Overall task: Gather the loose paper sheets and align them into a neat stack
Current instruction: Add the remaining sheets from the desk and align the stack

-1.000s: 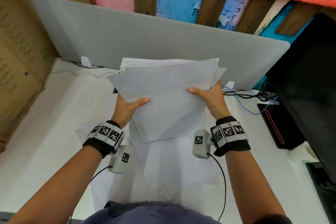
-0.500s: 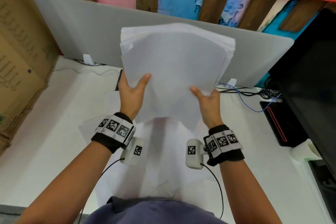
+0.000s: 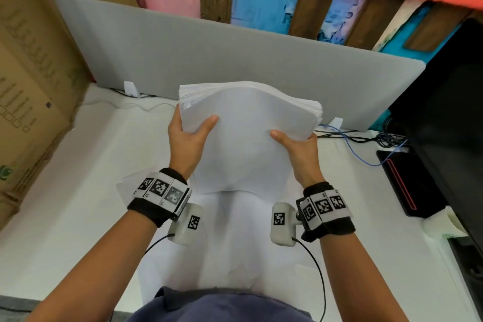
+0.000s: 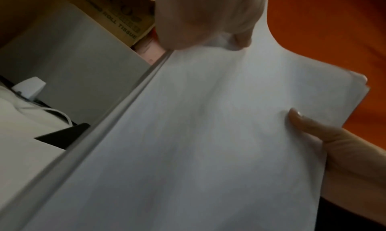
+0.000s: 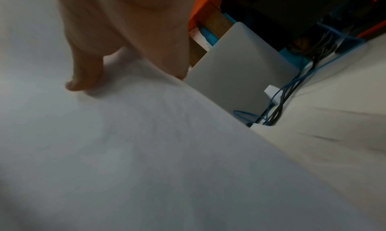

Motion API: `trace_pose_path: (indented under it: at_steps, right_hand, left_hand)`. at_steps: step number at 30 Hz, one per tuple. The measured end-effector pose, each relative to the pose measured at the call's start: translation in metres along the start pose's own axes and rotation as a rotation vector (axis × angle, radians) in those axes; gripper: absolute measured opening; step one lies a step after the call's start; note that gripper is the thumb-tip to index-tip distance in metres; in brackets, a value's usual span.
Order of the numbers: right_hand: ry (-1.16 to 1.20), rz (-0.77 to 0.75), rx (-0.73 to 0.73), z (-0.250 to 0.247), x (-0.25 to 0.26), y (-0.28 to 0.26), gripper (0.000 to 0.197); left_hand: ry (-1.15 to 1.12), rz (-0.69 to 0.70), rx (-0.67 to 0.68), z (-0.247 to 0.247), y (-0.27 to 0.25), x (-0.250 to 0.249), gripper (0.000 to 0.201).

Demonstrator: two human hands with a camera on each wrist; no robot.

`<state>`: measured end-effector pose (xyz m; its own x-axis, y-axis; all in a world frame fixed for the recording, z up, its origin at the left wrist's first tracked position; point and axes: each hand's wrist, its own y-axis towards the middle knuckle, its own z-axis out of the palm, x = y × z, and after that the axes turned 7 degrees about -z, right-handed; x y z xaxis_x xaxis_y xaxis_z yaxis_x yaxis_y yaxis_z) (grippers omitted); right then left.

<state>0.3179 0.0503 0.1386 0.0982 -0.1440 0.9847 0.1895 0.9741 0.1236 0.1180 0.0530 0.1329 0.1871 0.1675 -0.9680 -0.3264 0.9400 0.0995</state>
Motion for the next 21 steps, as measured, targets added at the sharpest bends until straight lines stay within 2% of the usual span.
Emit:
trace_pose_path:
  at_steps: [3,6,9,12,13,16,21]
  right_hand:
    - [0.001,0.003,0.017,-0.004,-0.005,-0.001,0.030]
    - [-0.061,0.089,0.021,-0.003,-0.022,-0.009,0.028]
    - [-0.047,0.125,-0.027,0.000,-0.023,-0.008,0.027]
    - [-0.019,0.100,-0.074,-0.005,-0.018,-0.005,0.047]
    - [-0.028,0.095,-0.063,-0.007,-0.018,-0.005,0.048]
    - [-0.046,0.094,-0.019,-0.011,-0.021,-0.010,0.032]
    - [-0.099,0.121,0.038,-0.015,-0.034,-0.007,0.031]
  left_hand:
    - [-0.011,-0.013,-0.006,-0.005,0.000,0.004,0.035]
    - [0.037,-0.097,0.048,-0.008,-0.006,0.017,0.044]
    - [0.031,-0.109,0.048,-0.007,-0.009,0.012,0.037]
    - [0.025,-0.082,0.057,-0.007,-0.010,0.007,0.034]
    - [0.024,-0.080,0.065,-0.009,-0.010,0.009,0.037]
    - [0.034,-0.072,0.059,-0.014,-0.013,0.013,0.057]
    - [0.047,-0.056,0.041,-0.011,-0.003,0.020,0.055]
